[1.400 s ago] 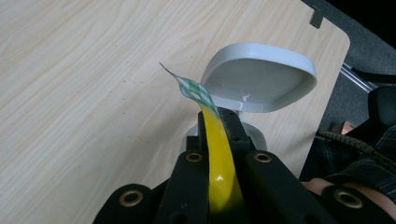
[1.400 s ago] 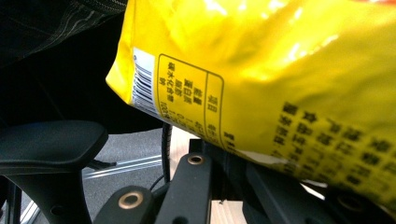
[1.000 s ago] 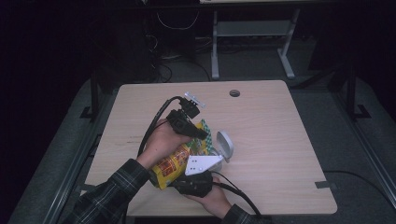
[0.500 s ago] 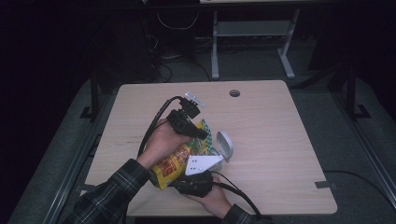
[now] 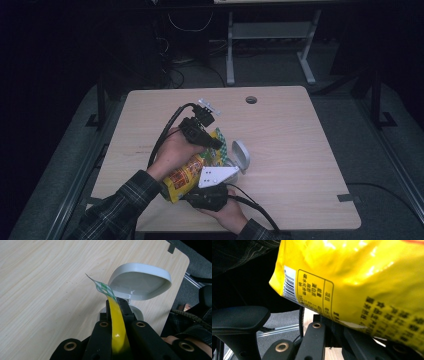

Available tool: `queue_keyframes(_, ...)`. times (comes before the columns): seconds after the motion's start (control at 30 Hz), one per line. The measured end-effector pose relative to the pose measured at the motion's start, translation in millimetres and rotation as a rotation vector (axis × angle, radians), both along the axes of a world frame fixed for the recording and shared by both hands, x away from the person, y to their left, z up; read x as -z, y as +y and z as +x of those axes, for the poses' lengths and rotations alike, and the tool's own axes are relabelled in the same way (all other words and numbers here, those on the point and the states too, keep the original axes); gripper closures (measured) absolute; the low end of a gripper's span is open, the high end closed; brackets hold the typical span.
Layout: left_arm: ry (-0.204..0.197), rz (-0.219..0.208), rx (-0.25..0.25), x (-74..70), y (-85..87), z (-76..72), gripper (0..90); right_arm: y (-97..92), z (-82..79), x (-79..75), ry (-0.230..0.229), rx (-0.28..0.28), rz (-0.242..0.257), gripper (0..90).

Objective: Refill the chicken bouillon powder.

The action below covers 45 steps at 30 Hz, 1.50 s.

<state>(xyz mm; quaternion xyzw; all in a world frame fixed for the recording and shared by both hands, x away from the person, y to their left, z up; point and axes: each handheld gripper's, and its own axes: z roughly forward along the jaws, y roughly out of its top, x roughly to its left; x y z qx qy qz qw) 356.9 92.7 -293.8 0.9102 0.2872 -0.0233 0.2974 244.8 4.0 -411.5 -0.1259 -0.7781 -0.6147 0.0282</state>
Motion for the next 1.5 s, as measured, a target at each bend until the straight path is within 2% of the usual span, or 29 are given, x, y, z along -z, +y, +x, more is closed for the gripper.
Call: queue_keyframes(1.5,0.012,0.008,-0.012,0.2,-3.7,1.1,89.9,-0.9,0.2,-0.6,0.001,0.002,0.010,90.0)
